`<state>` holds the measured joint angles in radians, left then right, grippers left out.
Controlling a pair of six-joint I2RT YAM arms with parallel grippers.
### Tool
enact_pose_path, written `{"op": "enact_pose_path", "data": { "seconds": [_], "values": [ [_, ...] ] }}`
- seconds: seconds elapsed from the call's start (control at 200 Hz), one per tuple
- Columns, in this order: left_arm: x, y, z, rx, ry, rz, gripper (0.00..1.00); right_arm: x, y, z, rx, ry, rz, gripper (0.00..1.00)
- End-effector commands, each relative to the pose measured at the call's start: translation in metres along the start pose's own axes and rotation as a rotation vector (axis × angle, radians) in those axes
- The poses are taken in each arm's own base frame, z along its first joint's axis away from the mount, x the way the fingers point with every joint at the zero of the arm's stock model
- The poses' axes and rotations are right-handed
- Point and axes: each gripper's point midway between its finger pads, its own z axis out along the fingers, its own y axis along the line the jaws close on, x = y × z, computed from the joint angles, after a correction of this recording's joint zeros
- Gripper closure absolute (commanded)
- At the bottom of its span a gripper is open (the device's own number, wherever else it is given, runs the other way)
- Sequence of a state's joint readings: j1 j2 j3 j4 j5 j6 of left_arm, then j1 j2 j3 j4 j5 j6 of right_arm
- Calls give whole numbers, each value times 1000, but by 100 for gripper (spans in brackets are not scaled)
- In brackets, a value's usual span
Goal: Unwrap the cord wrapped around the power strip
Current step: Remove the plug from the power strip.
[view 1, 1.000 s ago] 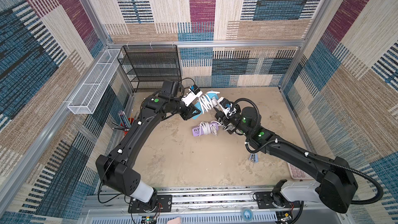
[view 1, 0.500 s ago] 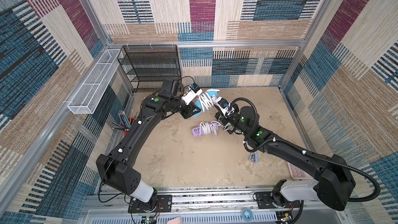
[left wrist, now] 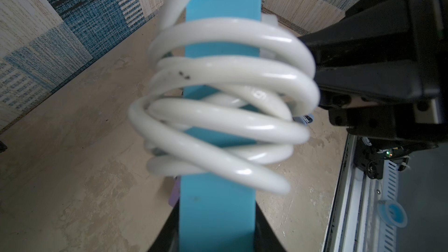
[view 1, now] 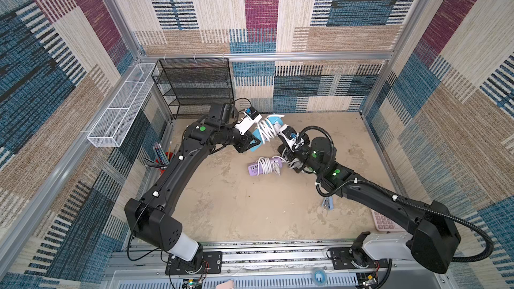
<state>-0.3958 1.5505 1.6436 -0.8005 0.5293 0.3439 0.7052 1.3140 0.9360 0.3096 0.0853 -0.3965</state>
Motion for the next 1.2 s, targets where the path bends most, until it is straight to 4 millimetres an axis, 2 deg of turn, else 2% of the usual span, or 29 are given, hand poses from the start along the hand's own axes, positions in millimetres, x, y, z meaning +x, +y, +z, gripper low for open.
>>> {"op": "enact_pose_path", "data": {
  "seconds": [0.0,0.105,0.265,0.371,0.521,0.566,0.666,0.856,1.057,1.197],
  "values": [
    [-8,-1,-2,8,-29,-1,100,-20,3,1,26,-72,10,100],
    [-7,0,1,8,-28,-10,100,-19,22,8,-1,-64,1,100],
    [-6,1,3,7,-22,-8,100,-20,23,3,2,-86,26,100],
    [-5,0,1,11,-23,-4,100,-21,2,-3,24,-92,53,100],
    [-4,-3,-2,30,-22,2,100,-18,-49,-23,59,-117,117,100],
    [-7,-11,-4,71,-34,7,100,-17,-62,-28,64,-123,129,100],
    [-6,-15,-5,84,-35,17,100,-18,-73,-33,61,-122,128,100],
    [-6,-10,-4,60,-32,15,100,-21,-67,-36,36,-132,130,100],
    [-20,-1,1,33,-86,-56,100,-27,-30,-34,51,-145,72,100],
    [-27,0,6,35,-112,-95,100,-26,-21,-33,73,-161,88,100]
  ]
}}
